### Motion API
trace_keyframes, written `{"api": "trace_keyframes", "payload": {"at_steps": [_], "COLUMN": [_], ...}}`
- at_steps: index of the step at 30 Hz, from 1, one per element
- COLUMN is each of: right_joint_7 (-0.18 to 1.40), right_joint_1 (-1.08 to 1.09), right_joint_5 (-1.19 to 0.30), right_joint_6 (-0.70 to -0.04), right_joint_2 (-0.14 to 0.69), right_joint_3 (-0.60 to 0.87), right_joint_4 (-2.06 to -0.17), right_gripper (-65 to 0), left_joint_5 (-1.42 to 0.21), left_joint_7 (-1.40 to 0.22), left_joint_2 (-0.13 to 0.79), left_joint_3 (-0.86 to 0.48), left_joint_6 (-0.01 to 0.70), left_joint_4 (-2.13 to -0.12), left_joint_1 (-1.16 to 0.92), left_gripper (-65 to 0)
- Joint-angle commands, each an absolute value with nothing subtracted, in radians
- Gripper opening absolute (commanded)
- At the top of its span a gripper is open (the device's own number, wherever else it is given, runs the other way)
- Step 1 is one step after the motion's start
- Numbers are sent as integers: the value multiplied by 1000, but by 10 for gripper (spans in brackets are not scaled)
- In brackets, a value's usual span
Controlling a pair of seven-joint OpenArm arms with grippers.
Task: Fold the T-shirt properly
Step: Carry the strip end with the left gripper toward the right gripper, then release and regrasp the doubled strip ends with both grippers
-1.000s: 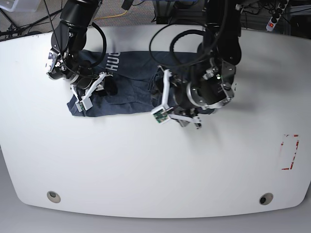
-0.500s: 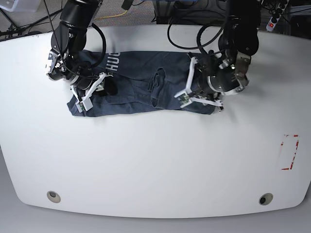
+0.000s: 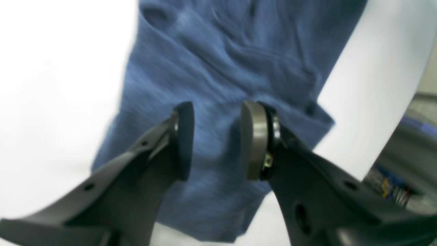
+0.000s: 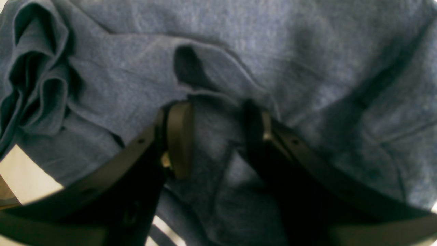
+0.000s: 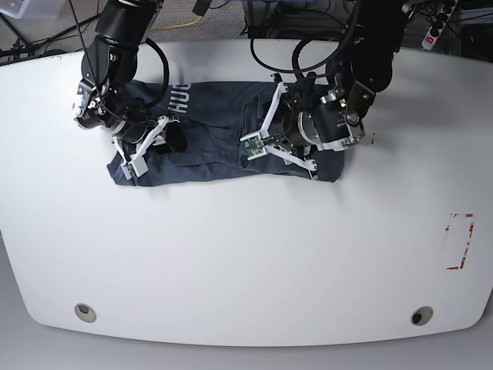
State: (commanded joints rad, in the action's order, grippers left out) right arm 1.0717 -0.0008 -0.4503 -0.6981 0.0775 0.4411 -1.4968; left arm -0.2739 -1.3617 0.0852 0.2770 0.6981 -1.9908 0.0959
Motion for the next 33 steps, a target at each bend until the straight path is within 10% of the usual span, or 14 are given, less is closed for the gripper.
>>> {"api": "trace_keyframes", "payload": {"at_steps": [10, 15, 20, 33], "right_joint_7": [1104, 1156, 1187, 1188], "right_joint_1": [27, 51, 76, 108], "right_joint_5": [-596, -728, -849, -872], "right_joint_6": [-698, -698, -698, -694], "right_joint_2": [102, 120, 157, 340], "right_joint_3": [449, 516, 605, 693], "right_joint_4": [-1509, -1509, -1508, -1297], "right_gripper": [-401, -270, -108, -87], "left_joint_5": [-263, -263, -263, -265], "left_joint_7": [-1253, -1191, -1130, -1072], "left_joint_2": [105, 134, 136, 153], "left_joint_3": [-53, -48, -47, -50], "left_joint_6": [698, 698, 698, 698], "left_joint_4": [-1948, -1919, -1827, -1704], "left_joint_1": [16, -45, -65, -84], "left_gripper": [-454, -465, -619, -628]}}
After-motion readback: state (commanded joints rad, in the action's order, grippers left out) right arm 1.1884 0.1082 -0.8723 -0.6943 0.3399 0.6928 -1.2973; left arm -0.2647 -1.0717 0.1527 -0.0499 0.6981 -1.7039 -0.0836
